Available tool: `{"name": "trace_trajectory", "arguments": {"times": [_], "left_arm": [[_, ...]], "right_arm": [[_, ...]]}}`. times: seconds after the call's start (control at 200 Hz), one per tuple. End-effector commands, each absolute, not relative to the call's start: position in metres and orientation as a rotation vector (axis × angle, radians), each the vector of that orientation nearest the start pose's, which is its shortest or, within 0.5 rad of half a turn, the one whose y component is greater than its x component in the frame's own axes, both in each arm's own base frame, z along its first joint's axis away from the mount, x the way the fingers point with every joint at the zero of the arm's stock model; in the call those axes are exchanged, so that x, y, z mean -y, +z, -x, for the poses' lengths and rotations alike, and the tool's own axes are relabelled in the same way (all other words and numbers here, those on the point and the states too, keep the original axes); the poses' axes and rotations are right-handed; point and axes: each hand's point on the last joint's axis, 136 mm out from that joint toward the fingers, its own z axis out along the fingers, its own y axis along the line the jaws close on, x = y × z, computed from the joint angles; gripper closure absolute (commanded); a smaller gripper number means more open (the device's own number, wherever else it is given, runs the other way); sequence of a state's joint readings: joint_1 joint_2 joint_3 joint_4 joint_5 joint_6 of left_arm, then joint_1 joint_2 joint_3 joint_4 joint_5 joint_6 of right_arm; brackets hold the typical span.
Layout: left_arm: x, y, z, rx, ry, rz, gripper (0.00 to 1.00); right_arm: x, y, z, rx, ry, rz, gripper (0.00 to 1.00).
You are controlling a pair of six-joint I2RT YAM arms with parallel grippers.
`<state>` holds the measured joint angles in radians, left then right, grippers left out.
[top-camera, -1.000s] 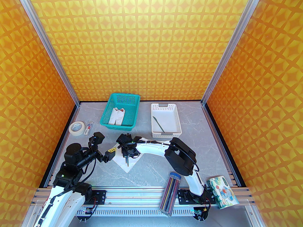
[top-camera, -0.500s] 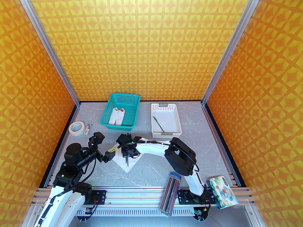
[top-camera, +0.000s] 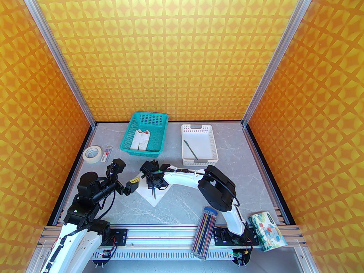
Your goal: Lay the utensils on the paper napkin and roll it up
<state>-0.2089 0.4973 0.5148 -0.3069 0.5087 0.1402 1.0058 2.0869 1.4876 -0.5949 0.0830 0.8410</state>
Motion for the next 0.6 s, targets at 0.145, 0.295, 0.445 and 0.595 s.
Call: {"name": "trace_trajectory", "arguments": {"times": [0.145,0.295,0.445,0.595], "left_arm": [[0.136,0.239,-0.221,-1.729,-0.529,-0.693,0.01],[0.136,0.239,-0.221,-1.729,-0.529,-0.693,0.01],[0.136,0.239,-0.222,-1.728,-0.527,-0.695,0.01],[0.136,0.239,-0.222,-1.728,-0.526,-0.695,0.01]], "right_arm": [[-0.385,0.046,-0.283,-2.779,0.341,0.182,0.86],[-0.382,0.048,-0.288,-2.773,0.338,0.175,0.86],[-0.380,0.054,-0.292,-2.762,0.334,0.172,0.86],[-0.377,0.057,-0.294,-2.758,0.322,0.175,0.86]]}}
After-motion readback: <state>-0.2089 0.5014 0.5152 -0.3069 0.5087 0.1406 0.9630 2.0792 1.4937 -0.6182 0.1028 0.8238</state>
